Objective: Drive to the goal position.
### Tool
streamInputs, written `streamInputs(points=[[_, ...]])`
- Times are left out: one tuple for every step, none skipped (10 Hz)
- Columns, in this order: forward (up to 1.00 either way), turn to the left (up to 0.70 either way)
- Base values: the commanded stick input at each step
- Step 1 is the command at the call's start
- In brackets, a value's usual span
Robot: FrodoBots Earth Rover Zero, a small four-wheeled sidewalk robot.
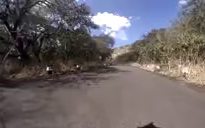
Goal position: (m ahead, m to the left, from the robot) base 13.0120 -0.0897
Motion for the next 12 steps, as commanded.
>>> streamInputs(points=[[0.5,0.0],[0.5,0.0],[0.5,0.0],[0.5,0.0],[0.5,0.0],[0.5,-0.5],[0.5,-0.5],[0.5,-0.39],[0.5,-0.13],[0.5,0.0],[0.5,0.0],[0.5,0.0]])
